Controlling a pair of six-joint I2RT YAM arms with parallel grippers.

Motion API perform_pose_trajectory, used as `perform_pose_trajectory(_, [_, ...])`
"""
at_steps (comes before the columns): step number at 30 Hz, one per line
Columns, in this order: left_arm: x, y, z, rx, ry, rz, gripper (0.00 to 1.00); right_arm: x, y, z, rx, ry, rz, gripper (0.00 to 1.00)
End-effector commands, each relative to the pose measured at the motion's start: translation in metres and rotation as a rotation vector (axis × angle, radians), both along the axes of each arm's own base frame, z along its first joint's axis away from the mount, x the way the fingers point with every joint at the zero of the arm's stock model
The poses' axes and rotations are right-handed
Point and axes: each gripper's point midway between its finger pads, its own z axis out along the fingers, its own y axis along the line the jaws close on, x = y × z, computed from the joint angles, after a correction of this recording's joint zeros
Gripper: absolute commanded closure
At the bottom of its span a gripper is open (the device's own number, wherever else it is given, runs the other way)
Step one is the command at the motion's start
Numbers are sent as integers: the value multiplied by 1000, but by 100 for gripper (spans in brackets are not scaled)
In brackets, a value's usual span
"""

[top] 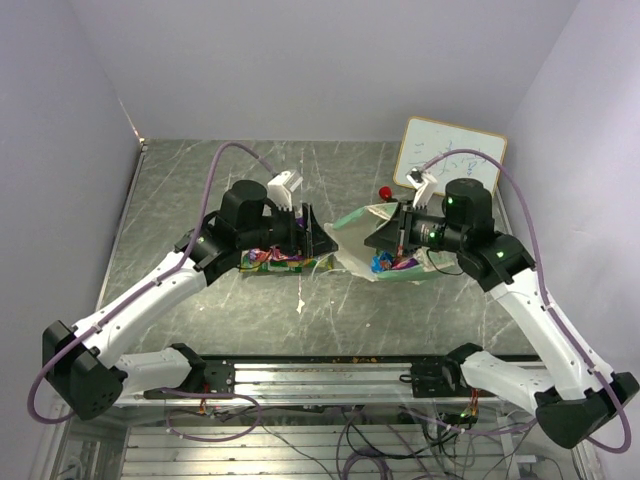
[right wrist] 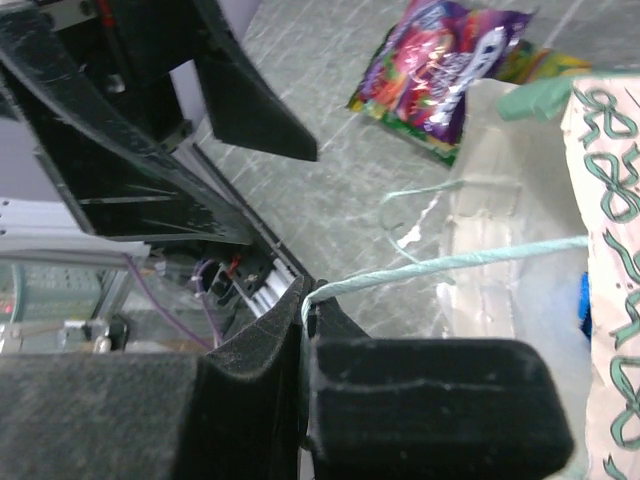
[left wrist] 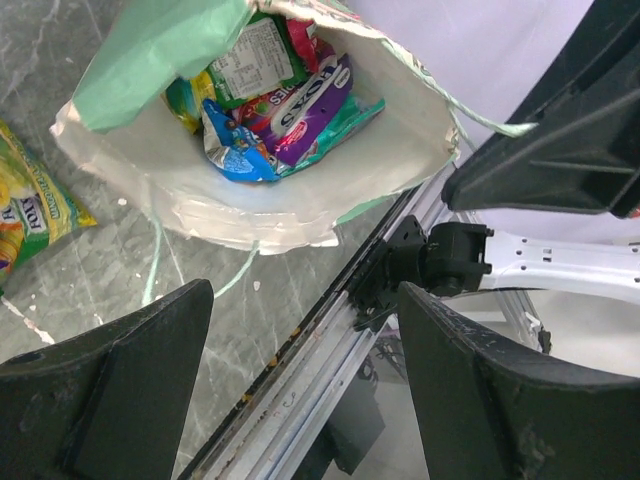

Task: Take the snacks out of the paper bag
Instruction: Adjust the paper bag at the center of the board.

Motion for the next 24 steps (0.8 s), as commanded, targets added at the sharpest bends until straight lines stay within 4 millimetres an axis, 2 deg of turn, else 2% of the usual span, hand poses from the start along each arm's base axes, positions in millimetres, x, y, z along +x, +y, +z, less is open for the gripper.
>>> perform_pose_trajectory(1, [-8, 4, 13, -28, -55, -17, 15, -17, 35, 13, 57, -3, 101, 100])
perform_pose_trajectory(5, [-9, 15, 10, 17, -73, 13, 15, -33, 55, -1, 9, 30, 162, 100])
perform_pose_trajectory(7, [-9, 19, 9, 22, -77, 28, 15, -33, 52, -2, -10, 18, 143, 100])
perform_pose_trajectory(12, [-20, 15, 8, -61, -59, 8, 17, -21, 35, 15, 8, -60, 11, 100])
perform_pose_trajectory(16, [-26, 10, 11, -120, -86, 20, 18, -20, 41, 13, 14, -37, 25, 100])
perform_pose_trajectory(18, [-30, 5, 5, -122, -102, 24, 23, -19, 41, 13, 2, -36, 23, 100])
perform_pose_trajectory(24, [-43, -28, -29, -94, -158, 43, 49, -13, 33, 25, -3, -49, -36, 100])
